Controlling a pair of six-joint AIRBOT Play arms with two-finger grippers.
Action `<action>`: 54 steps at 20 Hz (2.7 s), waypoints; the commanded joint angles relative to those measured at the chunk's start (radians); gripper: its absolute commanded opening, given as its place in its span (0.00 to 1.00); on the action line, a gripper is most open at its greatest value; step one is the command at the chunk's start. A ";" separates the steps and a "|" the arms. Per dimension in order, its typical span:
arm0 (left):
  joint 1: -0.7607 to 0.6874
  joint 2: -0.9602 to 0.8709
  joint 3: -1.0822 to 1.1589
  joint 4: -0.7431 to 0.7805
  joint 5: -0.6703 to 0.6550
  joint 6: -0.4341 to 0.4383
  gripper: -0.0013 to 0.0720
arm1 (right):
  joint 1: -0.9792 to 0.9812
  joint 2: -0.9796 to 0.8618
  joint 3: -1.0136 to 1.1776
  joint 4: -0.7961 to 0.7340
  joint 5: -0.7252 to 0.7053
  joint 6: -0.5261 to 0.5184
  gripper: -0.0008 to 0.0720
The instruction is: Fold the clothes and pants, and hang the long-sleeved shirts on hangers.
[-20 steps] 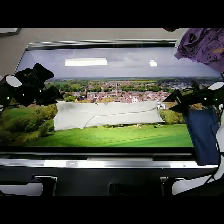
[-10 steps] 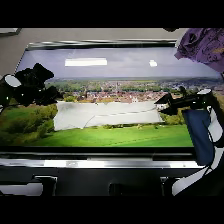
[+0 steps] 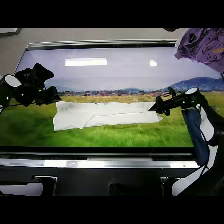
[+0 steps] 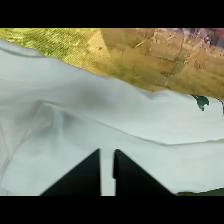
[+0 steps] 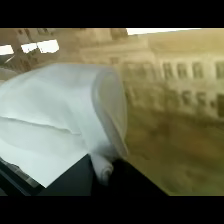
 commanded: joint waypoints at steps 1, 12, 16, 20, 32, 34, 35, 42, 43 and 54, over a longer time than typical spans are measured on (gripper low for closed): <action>-0.010 0.000 0.000 -0.002 -0.008 -0.003 0.04 | 0.003 0.085 0.004 -0.010 0.008 0.042 0.06; -0.467 -0.188 0.000 -0.375 0.306 -0.005 0.04 | 0.005 0.494 0.140 -0.409 0.199 0.366 0.06; -0.666 -0.296 0.015 -0.586 0.473 0.024 0.04 | 0.005 0.554 0.203 -0.410 0.250 0.465 0.06; -0.811 -0.440 0.197 -0.691 0.497 0.062 0.04 | 0.005 0.562 0.225 -0.410 0.278 0.496 0.06; -0.840 -0.652 0.561 -0.660 0.272 -0.009 0.04 | 0.005 0.562 0.225 -0.402 0.266 0.529 0.06; -0.780 -0.618 0.560 -0.568 0.135 -0.010 0.04 | 0.005 0.562 0.225 -0.340 0.216 0.512 0.06; -0.750 -0.591 0.560 -0.510 0.081 -0.021 0.04 | 0.010 0.562 0.224 -0.303 0.183 0.513 0.06; -0.489 -0.270 0.560 -0.014 -0.166 -0.131 0.04 | 0.309 0.525 0.224 -0.347 0.019 0.679 0.06; -0.448 -0.222 0.560 0.023 -0.209 -0.130 0.04 | 0.360 0.513 0.224 -0.352 -0.012 0.712 0.06; -0.140 0.090 0.560 0.143 -0.337 -0.130 0.04 | 0.766 0.327 0.224 -0.404 -0.332 0.975 0.06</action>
